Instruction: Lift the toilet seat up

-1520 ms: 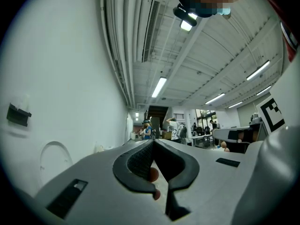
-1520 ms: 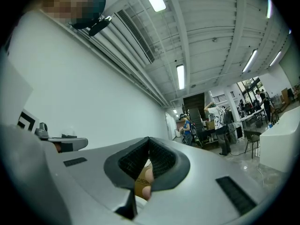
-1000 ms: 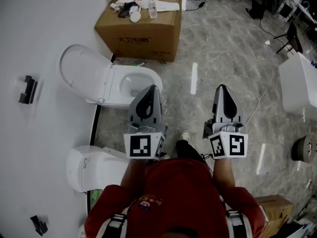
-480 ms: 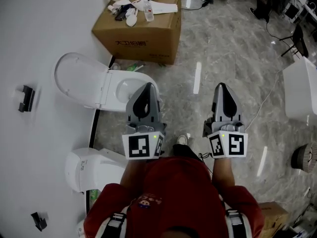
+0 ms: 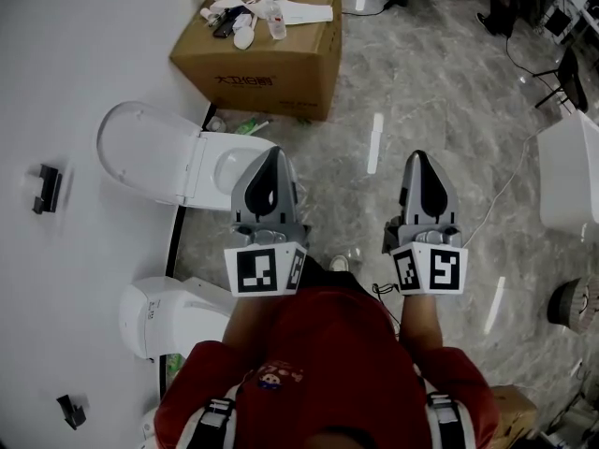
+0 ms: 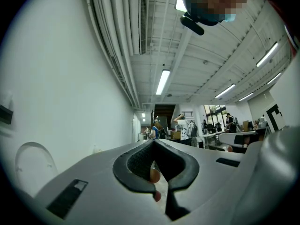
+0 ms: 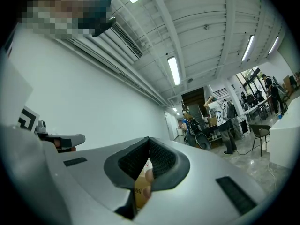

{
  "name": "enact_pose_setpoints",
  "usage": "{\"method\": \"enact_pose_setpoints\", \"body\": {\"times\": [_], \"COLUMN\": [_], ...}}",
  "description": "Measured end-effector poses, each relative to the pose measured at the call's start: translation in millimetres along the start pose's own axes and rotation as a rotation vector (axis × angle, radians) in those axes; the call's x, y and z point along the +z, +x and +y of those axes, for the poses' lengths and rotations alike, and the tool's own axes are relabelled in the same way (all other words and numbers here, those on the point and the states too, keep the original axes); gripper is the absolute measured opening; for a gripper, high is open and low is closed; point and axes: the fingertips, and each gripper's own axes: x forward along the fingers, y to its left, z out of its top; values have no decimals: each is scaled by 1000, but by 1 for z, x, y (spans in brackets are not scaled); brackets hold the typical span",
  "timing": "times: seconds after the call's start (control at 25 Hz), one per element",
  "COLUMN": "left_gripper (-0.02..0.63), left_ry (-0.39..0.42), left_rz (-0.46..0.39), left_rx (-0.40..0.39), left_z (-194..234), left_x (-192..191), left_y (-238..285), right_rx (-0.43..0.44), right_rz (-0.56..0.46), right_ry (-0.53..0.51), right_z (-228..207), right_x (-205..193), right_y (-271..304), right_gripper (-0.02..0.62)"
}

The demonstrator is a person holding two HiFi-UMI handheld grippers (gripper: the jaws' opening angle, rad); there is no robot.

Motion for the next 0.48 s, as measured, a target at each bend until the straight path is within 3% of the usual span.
{"method": "enact_pose_setpoints", "body": {"times": [0.48], "left_gripper": [11], "left_ry": [-19], "left_rz": [17], "left_rx": [-17], "left_z": [21], "left_x": [-27], "left_y": [59], "right_rx": [-5], "right_rz": [20], "right_ry": [-18], "right_z": [-15], "right_x": [-20], "right_y": [58], "right_gripper": [14]}}
